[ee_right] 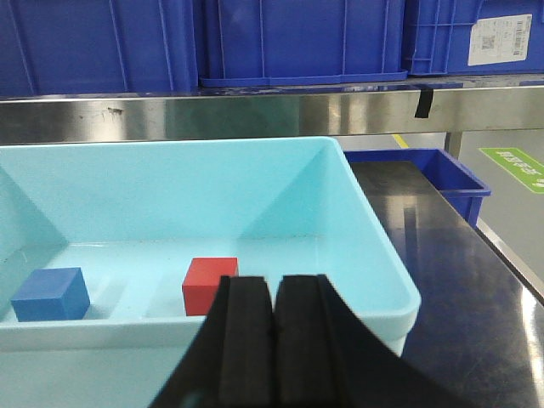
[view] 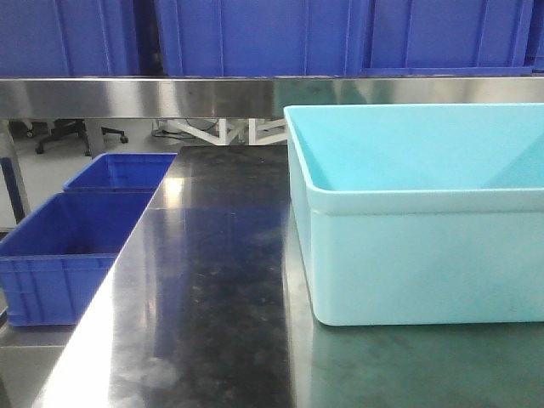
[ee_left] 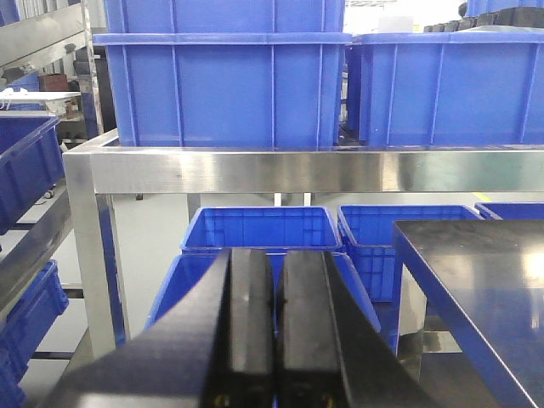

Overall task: Pick red cube and place on left shelf
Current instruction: 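Lower the right gripper into the light-blue tub above the red cube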

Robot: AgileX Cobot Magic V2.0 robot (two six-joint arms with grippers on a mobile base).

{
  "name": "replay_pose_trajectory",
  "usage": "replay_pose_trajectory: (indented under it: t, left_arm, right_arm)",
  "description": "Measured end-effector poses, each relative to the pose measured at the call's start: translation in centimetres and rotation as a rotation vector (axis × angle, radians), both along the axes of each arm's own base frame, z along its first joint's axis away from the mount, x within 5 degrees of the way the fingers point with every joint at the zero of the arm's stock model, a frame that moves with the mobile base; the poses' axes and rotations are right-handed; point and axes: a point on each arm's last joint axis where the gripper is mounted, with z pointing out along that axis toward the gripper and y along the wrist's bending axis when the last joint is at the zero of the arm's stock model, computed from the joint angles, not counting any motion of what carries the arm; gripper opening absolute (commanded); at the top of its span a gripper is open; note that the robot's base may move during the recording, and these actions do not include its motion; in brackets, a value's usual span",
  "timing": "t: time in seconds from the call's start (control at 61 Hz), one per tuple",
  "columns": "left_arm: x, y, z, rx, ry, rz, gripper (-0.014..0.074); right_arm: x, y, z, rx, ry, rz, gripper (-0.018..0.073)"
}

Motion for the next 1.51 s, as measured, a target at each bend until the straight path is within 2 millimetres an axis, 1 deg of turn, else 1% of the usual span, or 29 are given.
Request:
replay_pose_trajectory:
  t: [1.016, 1.164, 1.393, 1.508]
  left_arm:
    - [0.0, 0.0, 0.0, 0.000, 0.000, 0.000, 0.0102]
    - [0.0, 0.0, 0.0, 0.000, 0.000, 0.000, 0.0102]
    - [0.0, 0.0, 0.0, 0.000, 0.000, 0.000, 0.0102]
    - [0.0, 0.0, 0.0, 0.000, 0.000, 0.000, 0.0102]
  right_arm:
    - [0.0, 0.0, 0.0, 0.000, -0.002, 0.000, 0.0048]
    - [0.0, 0.0, 0.5, -0.001, -0.056, 0.000, 0.0048]
    - [-0.2, 0.0, 2.1, -0.003, -0.233, -0.002, 0.0048]
    - [0.7, 0.0, 2.4, -0.001, -0.172, 0.003, 0.0048]
